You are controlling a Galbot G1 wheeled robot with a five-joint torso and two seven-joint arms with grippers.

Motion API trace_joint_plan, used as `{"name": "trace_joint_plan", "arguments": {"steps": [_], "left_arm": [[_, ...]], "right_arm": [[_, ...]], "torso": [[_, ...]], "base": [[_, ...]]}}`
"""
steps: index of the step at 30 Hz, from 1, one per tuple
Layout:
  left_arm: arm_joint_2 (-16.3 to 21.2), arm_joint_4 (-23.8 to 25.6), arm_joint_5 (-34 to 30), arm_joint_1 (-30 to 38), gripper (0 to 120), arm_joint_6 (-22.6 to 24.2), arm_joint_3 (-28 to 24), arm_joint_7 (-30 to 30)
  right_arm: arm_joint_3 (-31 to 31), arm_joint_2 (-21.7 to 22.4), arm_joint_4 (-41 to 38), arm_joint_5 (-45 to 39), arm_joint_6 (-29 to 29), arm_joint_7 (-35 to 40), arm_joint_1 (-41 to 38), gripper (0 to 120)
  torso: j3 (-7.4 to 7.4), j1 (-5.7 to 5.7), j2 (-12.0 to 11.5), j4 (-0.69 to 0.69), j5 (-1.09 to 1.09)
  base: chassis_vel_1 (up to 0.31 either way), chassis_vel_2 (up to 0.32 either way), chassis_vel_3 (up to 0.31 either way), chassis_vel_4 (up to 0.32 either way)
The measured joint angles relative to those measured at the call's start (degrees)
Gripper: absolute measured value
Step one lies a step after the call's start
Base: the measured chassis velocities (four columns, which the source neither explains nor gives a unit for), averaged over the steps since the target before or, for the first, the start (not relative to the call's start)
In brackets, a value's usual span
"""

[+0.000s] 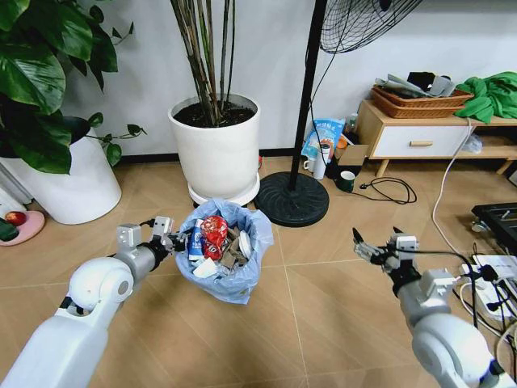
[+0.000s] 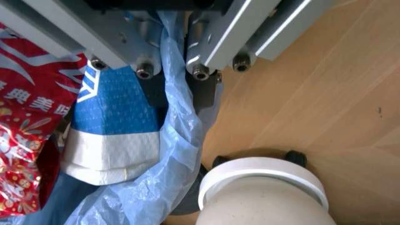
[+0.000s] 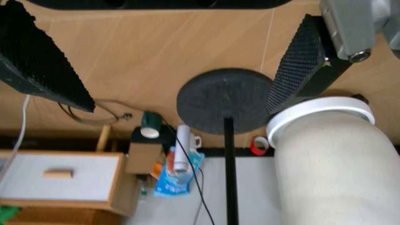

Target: Pick up the trash bin and place the garbage on the floor into it.

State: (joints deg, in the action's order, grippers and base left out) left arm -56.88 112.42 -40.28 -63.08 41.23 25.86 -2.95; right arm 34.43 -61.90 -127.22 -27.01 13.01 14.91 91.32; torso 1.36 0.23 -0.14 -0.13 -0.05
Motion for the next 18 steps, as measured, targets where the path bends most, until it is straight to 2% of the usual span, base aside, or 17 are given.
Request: {"name": "trace_joint_plan", "arguments": {"steps": [3, 6, 18], "left_arm": [[-0.08, 0.36, 0.17, -0.63, 0, 0.0, 0.05, 0.06], [-0.12, 0.55, 0.22, -0.84, 0, 0.0, 0.11, 0.07], [-0.8, 1.29, 0.3, -1.52, 0, 0.0, 0.21, 0.51]], "right_arm": [[0.49, -3.1, -1.02, 1.6, -0.26, -0.83, 2.12, 100], [0.5, -4.35, -1.38, 2.41, -0.36, -1.09, 2.38, 100], [-0.8, -4.4, -1.62, 2.84, -0.29, -1.12, 1.74, 100]], "torso": [[0.0, 0.0, 0.0, -0.01, 0.0], [0.0, 0.0, 0.0, 0.0, 0.0], [0.01, 0.0, 0.0, 0.0, 0.01]], "base": [[0.0, 0.0, 0.0, 0.0], [0.0, 0.0, 0.0, 0.0], [0.0, 0.0, 0.0, 0.0]]}}
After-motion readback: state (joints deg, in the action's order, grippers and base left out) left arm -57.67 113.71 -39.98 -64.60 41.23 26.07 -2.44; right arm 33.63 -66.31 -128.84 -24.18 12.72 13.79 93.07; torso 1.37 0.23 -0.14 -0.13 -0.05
